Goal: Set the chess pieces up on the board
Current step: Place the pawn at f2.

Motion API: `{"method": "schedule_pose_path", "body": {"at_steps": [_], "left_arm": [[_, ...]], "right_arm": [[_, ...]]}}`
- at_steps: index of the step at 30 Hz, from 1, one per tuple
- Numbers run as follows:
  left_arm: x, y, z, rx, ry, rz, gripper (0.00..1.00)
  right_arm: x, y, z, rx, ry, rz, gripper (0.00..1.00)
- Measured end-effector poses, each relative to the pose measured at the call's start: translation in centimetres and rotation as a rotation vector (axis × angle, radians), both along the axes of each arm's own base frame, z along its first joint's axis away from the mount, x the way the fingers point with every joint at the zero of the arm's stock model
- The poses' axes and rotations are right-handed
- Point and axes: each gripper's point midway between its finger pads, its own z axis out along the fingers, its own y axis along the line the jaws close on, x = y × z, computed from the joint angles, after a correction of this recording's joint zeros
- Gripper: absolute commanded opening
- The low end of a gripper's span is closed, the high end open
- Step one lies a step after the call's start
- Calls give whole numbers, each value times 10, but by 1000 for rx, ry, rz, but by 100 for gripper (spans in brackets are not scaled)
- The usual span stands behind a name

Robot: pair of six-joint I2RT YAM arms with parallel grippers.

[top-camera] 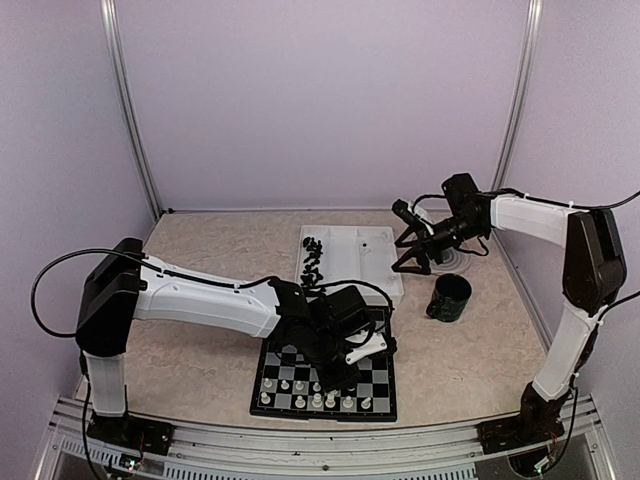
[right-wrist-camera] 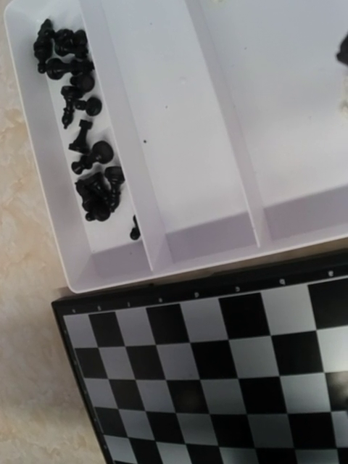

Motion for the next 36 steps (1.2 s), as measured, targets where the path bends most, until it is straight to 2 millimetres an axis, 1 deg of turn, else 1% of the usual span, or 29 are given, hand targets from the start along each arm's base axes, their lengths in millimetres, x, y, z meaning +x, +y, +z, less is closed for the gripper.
{"method": "schedule_pose_path", "body": {"at_steps": [7, 9, 12, 14, 19, 25, 28, 29, 31, 33, 34, 36], "left_arm": [[-3, 3, -3, 15, 10, -9, 4], [-3, 3, -3, 15, 13, -12, 7], [-4, 4, -3, 17, 16, -18, 18], [-4, 4, -3, 17, 15, -23, 23], [-4, 4, -5, 21, 14, -25, 31], [0, 5, -6, 28, -9, -19, 35], [4, 6, -6, 35, -32, -11, 39], [6, 6, -5, 36, -41, -8, 40], [11, 7, 0, 31, -67, 1, 41], [18, 7, 10, 15, -95, 12, 42], [23, 7, 19, -2, -118, 22, 44], [34, 8, 38, -36, -154, 43, 46]], "right_arm": [[0, 0, -4, -3, 8, 2, 99], [0, 0, -5, -4, 11, 2, 99], [0, 0, -6, -6, 15, 2, 99], [0, 0, -7, -7, 16, 2, 99], [0, 0, -7, -7, 17, 2, 99], [-1, 0, -7, -8, 22, 2, 99], [-1, -1, -7, -16, 26, -3, 99], [1, -3, -7, -27, 23, -13, 99], [12, -9, -8, -76, -4, -63, 99], [32, -21, -8, -155, -68, -152, 99], [45, -29, -5, -201, -120, -212, 99], [66, -47, 8, -256, -215, -317, 99]]}}
